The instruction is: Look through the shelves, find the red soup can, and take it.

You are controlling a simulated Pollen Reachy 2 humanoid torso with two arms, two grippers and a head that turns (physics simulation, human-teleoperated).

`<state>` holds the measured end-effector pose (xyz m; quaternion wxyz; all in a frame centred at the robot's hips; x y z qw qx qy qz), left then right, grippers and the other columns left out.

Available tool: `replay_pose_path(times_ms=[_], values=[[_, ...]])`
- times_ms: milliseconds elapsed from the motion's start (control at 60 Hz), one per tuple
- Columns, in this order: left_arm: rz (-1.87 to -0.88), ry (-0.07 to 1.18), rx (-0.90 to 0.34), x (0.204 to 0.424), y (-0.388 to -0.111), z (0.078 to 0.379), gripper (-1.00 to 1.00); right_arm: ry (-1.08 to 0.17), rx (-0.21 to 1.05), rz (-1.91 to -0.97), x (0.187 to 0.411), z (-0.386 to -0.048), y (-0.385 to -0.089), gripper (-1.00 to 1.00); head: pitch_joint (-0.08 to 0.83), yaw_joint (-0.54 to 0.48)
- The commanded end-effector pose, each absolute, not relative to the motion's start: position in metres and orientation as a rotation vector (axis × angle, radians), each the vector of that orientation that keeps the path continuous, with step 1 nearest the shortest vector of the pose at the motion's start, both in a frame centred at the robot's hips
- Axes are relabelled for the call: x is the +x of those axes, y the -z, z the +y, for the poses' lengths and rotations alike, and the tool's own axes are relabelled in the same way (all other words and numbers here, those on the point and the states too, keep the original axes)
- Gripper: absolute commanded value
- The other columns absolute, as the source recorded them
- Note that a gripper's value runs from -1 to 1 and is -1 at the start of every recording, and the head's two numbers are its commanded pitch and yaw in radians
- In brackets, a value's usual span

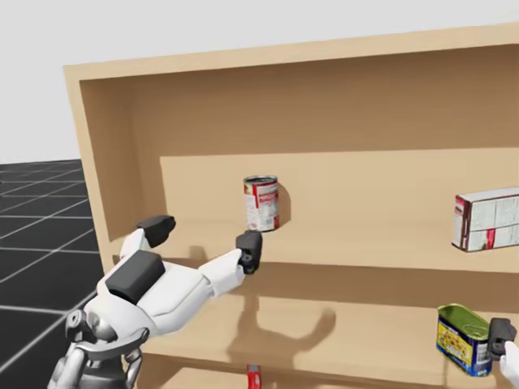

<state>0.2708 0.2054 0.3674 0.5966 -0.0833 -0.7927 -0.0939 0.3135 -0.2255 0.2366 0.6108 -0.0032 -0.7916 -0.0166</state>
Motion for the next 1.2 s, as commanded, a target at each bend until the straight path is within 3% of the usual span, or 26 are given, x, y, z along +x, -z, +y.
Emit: replay_pose_path(times_ms=[17, 150, 567, 783, 800, 817, 833, 850, 867, 883, 933, 1200], values=[[-1.771, 0.188, -0.244, 0.301, -0.380, 0.194, -1.00, 0.056, 0.003, -1.823, 0.314, -0.223, -0.235, -1.00, 0.114, 0.24], [-1.740, 0.155, -0.271, 0.322, -0.385, 0.184, -1.00, 0.061, 0.001, -1.823, 0.314, -0.224, -0.235, -1.00, 0.121, 0.25], [-1.656, 0.058, -0.178, 0.391, -0.385, 0.155, -1.00, 0.067, -0.008, -1.824, 0.315, -0.228, -0.235, -1.00, 0.135, 0.25], [-1.650, 0.024, -0.130, 0.406, -0.383, 0.150, -1.00, 0.069, -0.015, -1.824, 0.316, -0.229, -0.234, -1.00, 0.143, 0.25], [-1.653, 0.023, -0.124, 0.406, -0.383, 0.150, -0.97, 0.068, -0.015, -1.824, 0.316, -0.229, -0.234, -1.00, 0.143, 0.25], [-1.655, 0.018, -0.119, 0.406, -0.382, 0.149, -0.80, 0.068, -0.017, -1.824, 0.316, -0.229, -0.234, -1.00, 0.144, 0.25], [-1.657, 0.017, -0.116, 0.406, -0.382, 0.149, -0.45, 0.069, -0.017, -1.823, 0.316, -0.229, -0.234, -1.00, 0.145, 0.25], [-1.658, 0.017, -0.114, 0.406, -0.382, 0.148, 0.35, 0.069, -0.018, -1.823, 0.316, -0.229, -0.234, -1.00, 0.145, 0.25], [-1.659, 0.018, -0.112, 0.406, -0.382, 0.148, 0.66, 0.069, -0.018, -1.823, 0.316, -0.229, -0.234, -1.00, 0.145, 0.25], [-1.661, 0.019, -0.110, 0.406, -0.382, 0.147, 0.81, 0.069, -0.019, -1.822, 0.316, -0.229, -0.234, -1.00, 0.146, 0.25], [-1.661, 0.017, -0.109, 0.406, -0.382, 0.146, 0.91, 0.069, -0.022, -1.821, 0.316, -0.229, -0.234, -1.00, 0.146, 0.25], [-1.685, 0.016, -0.094, 0.404, -0.384, 0.146, 1.00, 0.071, -0.027, -1.815, 0.317, -0.231, -0.232, -1.00, 0.147, 0.25]])
